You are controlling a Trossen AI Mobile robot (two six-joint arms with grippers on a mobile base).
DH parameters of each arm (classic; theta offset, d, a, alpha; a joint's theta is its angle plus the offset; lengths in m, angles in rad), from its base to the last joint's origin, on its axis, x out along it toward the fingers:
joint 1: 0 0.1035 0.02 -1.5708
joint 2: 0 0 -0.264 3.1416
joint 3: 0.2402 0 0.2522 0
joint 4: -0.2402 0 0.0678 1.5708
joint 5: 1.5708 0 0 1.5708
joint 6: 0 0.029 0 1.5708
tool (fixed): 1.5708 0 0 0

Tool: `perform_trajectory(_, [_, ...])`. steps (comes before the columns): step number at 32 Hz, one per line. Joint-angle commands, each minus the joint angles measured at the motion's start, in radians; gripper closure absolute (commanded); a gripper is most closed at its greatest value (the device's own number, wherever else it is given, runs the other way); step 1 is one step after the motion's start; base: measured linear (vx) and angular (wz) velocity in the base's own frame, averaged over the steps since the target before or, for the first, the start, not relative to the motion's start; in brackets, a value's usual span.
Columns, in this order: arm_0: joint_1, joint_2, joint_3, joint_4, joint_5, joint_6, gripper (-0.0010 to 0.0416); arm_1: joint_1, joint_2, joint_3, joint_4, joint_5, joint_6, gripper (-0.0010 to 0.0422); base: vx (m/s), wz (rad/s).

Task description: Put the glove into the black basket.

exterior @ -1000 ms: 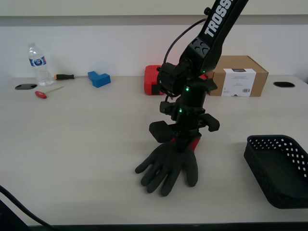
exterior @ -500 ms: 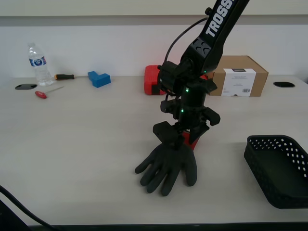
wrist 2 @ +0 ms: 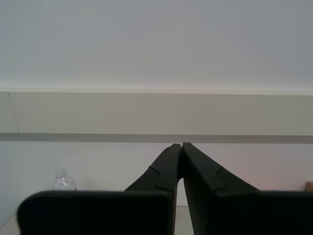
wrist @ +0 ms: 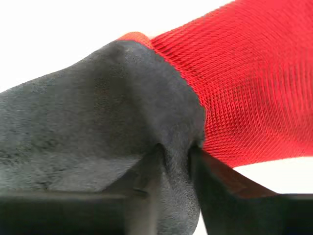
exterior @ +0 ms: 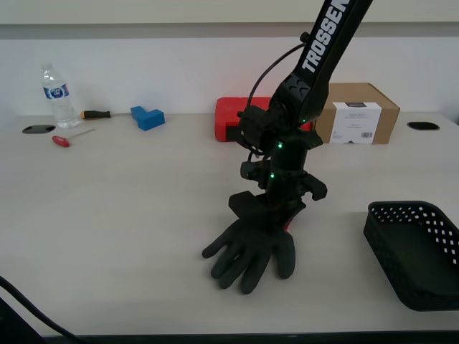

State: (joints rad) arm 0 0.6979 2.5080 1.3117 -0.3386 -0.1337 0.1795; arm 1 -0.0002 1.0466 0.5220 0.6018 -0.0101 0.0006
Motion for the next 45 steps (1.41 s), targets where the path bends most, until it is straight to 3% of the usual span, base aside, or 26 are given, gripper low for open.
perform_trajectory(1, [0.001,0.005,-0.002,0.002,-0.006,-0.015,0.0411,0.0,0.0,0.002,0.006,0.0,0.0,0.0412,0.0,0.0])
perform_trajectory(6, [0.0,-0.032,-0.002,-0.006,-0.003,-0.013,0.0407,0.0,0.0,0.002,0.006,0.0,0.0,0.0412,0.0,0.0])
perform_trajectory(9, [-0.001,-0.134,-0.002,-0.043,0.073,-0.012,0.0407,0.0,0.0,0.001,0.005,0.0,0.0,0.0412,0.0,0.0])
perform_trajectory(13, [-0.016,-0.255,-0.002,-0.164,0.117,-0.014,0.0407,0.0,0.0,0.002,0.005,0.0,0.0,0.0412,0.0,0.0])
perform_trajectory(16, [-0.039,-0.395,-0.002,-0.353,0.22,-0.019,0.0407,0.0,0.0,0.002,0.003,0.0,0.0,0.0412,0.0,0.0])
perform_trajectory(18, [-0.055,-0.45,-0.002,-0.41,0.246,-0.018,0.0407,0.0,0.0,0.002,0.004,0.0,0.0,0.0412,0.0,0.0])
perform_trajectory(22, [-0.116,-0.6,-0.023,-0.54,0.251,0.014,0.0407,0.0,0.0,0.002,0.006,-0.001,0.0,0.0412,0.0,0.0])
perform_trajectory(23, [-0.134,-0.703,-0.067,-0.56,0.257,0.055,0.0407,0.0,0.0,0.002,0.006,0.0,0.0,0.0412,0.0,0.0])
perform_trajectory(24, [-0.138,-0.727,-0.08,-0.566,0.261,0.067,0.0407,0.0,0.0,0.002,0.005,-0.001,0.0,0.0412,0.0,0.0])
perform_trajectory(26, [-0.146,-0.87,-0.174,-0.604,0.269,0.148,0.0407,0.001,0.0,0.002,0.005,-0.01,0.0,0.0412,0.0,0.0])
perform_trajectory(28, [-0.165,-0.948,-0.241,-0.645,0.269,0.185,0.0407,-0.001,0.0,0.002,0.006,0.004,0.0,0.0412,0.0,0.0])
perform_trajectory(33, [-0.173,-1.043,-0.37,-0.683,0.251,0.28,0.0407,0.0,0.0,0.001,0.003,-0.019,0.0,0.0412,0.0,0.0])
perform_trajectory(36, [-0.18,-1.108,-0.499,-0.684,0.23,0.37,0.0407,0.0,0.0,0.001,0.004,-0.009,0.0,0.0412,0.0,0.0])
perform_trajectory(38, [-0.193,-1.11,-0.526,-0.676,0.227,0.376,0.0407,0.0,0.0,0.002,0.003,-0.006,0.0,0.0412,0.0,0.0])
perform_trajectory(40, [-0.269,-1.11,-0.617,-0.576,0.185,0.374,0.0407,0.0,0.0,0.002,0.005,-0.003,0.0,0.0412,0.0,0.0])
perform_trajectory(42, [-0.323,-1.11,-0.657,-0.521,0.159,0.357,0.0407,0.0,0.0,0.002,0.005,-0.007,0.0,0.0412,0.0,0.0])
perform_trajectory(43, [-0.379,-1.11,-0.678,-0.504,0.154,0.331,0.0407,0.0,0.0,0.003,0.003,-0.007,0.0,0.0412,0.0,0.0])
perform_trajectory(45, [-0.409,-1.11,-0.686,-0.499,0.154,0.312,0.0407,0.0,0.0,0.003,0.006,-0.007,0.0,0.0412,0.0,0.0])
